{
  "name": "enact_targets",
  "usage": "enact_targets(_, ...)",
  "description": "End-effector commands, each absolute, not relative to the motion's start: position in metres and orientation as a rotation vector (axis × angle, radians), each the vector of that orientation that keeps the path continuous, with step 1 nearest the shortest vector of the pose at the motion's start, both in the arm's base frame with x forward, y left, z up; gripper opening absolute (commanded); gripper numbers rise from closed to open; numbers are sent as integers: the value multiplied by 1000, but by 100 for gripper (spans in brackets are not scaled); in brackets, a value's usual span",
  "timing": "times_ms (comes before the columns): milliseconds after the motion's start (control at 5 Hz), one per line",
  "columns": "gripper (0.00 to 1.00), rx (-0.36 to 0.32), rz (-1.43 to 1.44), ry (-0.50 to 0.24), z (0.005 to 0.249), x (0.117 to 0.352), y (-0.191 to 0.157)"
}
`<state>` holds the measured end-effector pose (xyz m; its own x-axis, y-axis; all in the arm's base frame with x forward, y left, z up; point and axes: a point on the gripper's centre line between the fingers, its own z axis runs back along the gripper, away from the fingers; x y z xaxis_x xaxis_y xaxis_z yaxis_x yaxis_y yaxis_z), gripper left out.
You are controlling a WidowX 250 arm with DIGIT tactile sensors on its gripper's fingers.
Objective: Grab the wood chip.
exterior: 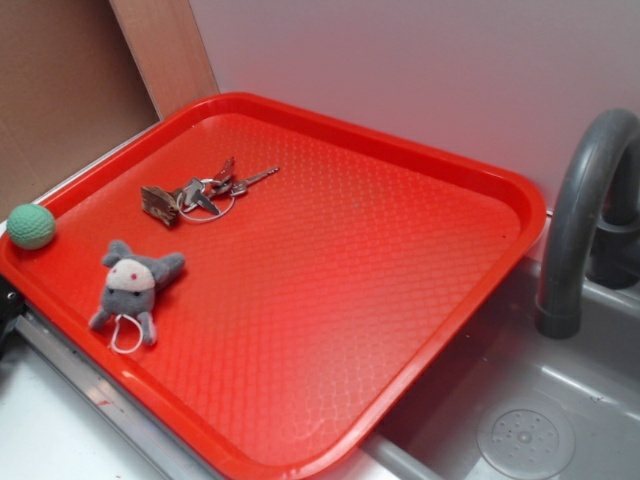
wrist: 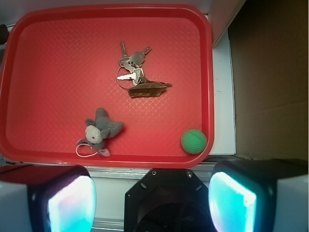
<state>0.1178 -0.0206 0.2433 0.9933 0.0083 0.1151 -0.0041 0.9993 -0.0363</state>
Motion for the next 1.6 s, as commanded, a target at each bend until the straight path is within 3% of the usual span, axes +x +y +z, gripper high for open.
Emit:
enact_targets(0,100,-36,6,-115,243,118,-21)
enact_targets(200,100,-64,259,-97,246,122,-24)
enact_targets(400,100,-169,523,5,237,127,-23)
enact_targets(600,100,-206,774,1,219,136,-21)
enact_targets(800,100,-271,1012,-98,193,149,-17)
enact_targets(1200,100,-174,1206,-192,162,169,-19)
enact_targets(1400,100,-138,1258,-199,142,192,-19)
